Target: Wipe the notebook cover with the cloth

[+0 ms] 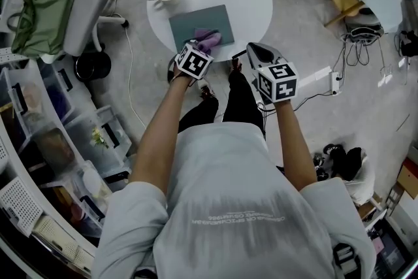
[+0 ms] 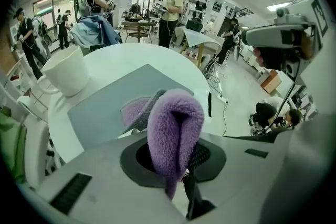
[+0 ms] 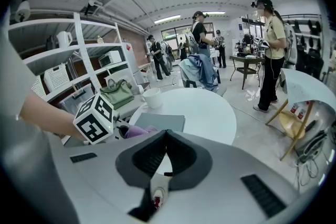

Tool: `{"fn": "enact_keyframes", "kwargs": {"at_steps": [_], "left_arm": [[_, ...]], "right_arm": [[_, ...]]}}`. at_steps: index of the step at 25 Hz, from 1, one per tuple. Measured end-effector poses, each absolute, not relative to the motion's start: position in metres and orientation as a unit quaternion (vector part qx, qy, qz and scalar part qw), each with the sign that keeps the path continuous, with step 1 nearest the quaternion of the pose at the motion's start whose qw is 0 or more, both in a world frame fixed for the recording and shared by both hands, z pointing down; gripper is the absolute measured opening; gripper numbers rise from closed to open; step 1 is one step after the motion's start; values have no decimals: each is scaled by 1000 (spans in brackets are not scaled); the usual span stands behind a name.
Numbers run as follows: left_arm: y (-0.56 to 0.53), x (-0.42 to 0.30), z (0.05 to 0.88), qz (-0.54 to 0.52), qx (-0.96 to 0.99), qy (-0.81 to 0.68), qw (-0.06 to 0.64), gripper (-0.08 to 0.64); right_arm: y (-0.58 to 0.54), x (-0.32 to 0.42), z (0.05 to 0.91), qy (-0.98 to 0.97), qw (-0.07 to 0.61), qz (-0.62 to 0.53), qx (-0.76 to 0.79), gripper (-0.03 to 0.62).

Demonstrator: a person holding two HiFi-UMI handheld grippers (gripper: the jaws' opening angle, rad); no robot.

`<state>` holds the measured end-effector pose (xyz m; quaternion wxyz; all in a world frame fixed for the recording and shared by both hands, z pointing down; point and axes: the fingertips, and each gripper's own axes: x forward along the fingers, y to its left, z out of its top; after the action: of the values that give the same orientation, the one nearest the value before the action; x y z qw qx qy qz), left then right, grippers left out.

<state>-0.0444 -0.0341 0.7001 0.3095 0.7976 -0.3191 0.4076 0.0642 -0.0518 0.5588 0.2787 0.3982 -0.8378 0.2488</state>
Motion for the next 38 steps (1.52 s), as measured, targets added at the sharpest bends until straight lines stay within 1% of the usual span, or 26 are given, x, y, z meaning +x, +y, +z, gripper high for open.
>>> {"fn": "enact_keyframes", "kwargs": {"at_steps": [4,9,13,15,18,20,25,28,38], "left_arm": [[-17,-56,696,393,799,-324,319,60],[-44,-85,666,351,801,-375,307,60],[-85,-125,631,337,795,-427,269,60],[-103,-144,625,357,791,-436,240,60],[-120,-164,633,424,781,-415,196,60],[-127,-168,644,452,779,-393,183,60],[-127,-166,686,480,775,-355,207,60],[-116,-158,706,477,778,-345,220,60],[-103,-150,705,449,780,-348,262,61]], "right_arm": [[-48,46,559,-845,282,241,384,0],[-56,29,555,-856,283,231,367,0],[-61,18,555,-860,287,227,355,0],[-63,14,556,-861,288,228,352,0],[-65,12,559,-859,291,230,353,0],[-66,13,561,-856,296,232,355,0],[-72,21,569,-847,307,239,362,0],[-76,27,574,-841,312,247,366,0],[-82,21,576,-842,315,248,361,0]]}}
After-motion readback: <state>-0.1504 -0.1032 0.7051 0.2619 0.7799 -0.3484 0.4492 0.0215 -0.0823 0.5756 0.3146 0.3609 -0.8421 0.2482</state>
